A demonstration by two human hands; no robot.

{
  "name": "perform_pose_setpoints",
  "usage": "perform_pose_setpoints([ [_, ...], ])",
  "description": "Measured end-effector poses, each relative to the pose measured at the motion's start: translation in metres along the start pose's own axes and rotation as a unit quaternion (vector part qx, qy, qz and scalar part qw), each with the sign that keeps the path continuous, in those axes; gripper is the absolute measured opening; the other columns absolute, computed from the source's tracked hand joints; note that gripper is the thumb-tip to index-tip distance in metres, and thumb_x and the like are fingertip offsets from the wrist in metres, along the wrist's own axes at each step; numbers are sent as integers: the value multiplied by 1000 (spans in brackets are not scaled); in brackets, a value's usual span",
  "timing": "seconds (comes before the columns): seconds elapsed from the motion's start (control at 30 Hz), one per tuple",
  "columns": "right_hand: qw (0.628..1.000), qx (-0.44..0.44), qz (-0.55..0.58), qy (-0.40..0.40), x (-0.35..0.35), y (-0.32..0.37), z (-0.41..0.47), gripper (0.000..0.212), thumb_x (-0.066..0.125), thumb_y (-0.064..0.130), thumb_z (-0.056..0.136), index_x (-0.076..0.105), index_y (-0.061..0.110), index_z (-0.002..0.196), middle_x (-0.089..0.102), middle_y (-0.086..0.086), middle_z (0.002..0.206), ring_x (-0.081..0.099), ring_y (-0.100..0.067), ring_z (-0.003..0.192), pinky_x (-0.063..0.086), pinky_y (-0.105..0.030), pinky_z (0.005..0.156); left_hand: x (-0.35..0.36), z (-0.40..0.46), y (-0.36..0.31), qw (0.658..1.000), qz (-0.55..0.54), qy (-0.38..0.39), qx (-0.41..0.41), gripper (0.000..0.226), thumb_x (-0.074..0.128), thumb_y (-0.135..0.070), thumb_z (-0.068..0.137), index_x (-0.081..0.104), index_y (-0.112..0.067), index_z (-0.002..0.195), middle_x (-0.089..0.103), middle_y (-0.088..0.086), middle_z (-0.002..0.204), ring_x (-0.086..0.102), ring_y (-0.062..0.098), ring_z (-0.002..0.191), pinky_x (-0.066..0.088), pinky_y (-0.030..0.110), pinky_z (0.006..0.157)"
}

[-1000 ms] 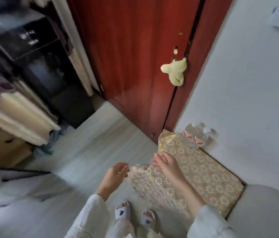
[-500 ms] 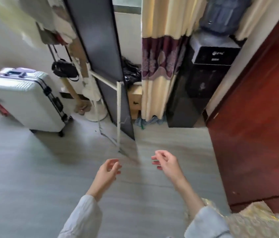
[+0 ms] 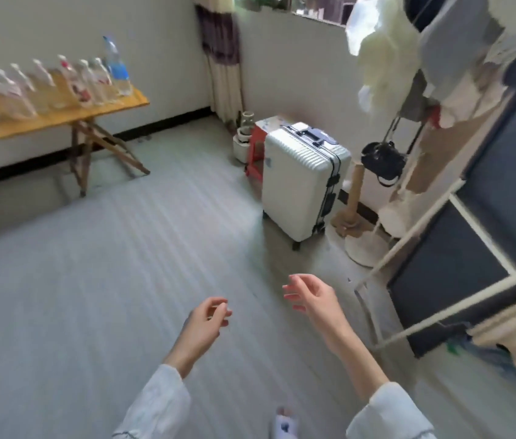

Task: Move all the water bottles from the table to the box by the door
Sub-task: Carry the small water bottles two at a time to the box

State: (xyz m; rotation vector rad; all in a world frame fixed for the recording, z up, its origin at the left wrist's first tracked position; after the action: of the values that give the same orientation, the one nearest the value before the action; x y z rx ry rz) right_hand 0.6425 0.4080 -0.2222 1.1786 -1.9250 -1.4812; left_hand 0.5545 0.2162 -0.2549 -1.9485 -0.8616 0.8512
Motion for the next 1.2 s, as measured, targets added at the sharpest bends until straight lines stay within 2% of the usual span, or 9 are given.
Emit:
perform_pose_setpoints([
  [0.17,994,-23,-29,105,92,36,76,12,49,21,92,59,20,85,67,-3,83,64,-19,73,48,-30,66,-82,45,4,993,-47,-102,-29,16,42,-17,94,55,-16,104,63,7,96,60,19,83,44,26,66],
  [0.3,984,-34,-41,169,153,72,151,12,50,23,92,61,18,90,68,1,82,66,-18,76,49,-28,67,-134,96,-2,983,-56,-168,-49,22,42,-16,94,55,-8,111,62,11,101,59,23,86,43,27,66],
  [0.43,975,-46,-53,210,198,116,220,12,50,25,92,61,20,89,69,2,83,67,-17,77,50,-28,70,-174,149,-30,975,-76,-200,-54,23,41,-18,94,54,-10,112,62,9,103,60,22,89,44,31,75],
  [0.57,966,-49,-70,245,244,146,279,12,50,26,92,60,23,87,69,1,85,67,-17,80,51,-33,77,-220,199,-59,965,-102,-239,-35,19,42,-19,94,54,-14,107,63,8,102,61,20,89,45,26,72],
  [0.7,953,-40,-93,287,298,159,322,13,49,27,92,60,20,92,70,2,86,67,-15,81,52,-30,76,-262,240,-60,955,-123,-265,-44,19,42,-24,94,55,-18,106,64,1,101,63,13,91,49,31,81],
  [0.83,947,-36,-109,301,353,177,372,13,49,25,92,60,19,91,69,-1,86,66,-16,80,52,-29,74,-307,289,-57,947,-139,-285,-56,19,43,-24,94,55,-17,106,64,2,101,63,14,90,49,29,78],
  [0.97,946,-42,-108,302,412,204,430,13,49,26,92,60,18,92,69,-2,89,66,-18,83,52,-32,79,-361,354,-66,947,-146,-283,-45,19,42,-26,94,55,-19,107,64,-2,100,63,12,92,50,29,79],
  [1.1,946,-50,-116,300,482,242,489,20,48,27,92,60,14,102,69,-3,93,67,-18,87,52,-33,81,-438,424,-89,946,-150,-286,-17,15,43,-26,93,56,-24,100,65,-4,99,63,11,93,50,29,81],
  [1.2,943,-61,-117,304,534,273,527,18,49,27,92,61,16,99,69,-1,91,67,-16,86,52,-33,81,-500,468,-108,940,-153,-305,-2,15,43,-25,93,56,-24,99,64,-3,98,63,12,92,50,27,79],
])
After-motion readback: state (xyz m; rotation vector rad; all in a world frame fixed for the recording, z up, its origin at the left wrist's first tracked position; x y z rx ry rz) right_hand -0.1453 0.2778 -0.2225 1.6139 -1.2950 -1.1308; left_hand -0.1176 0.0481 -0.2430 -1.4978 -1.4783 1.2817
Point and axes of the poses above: each hand's wrist, its own z-axis towards the middle knuckle, its own x-axis out of the palm, y = z × x, the point moved 8 cm from there along z, towards the middle knuckle
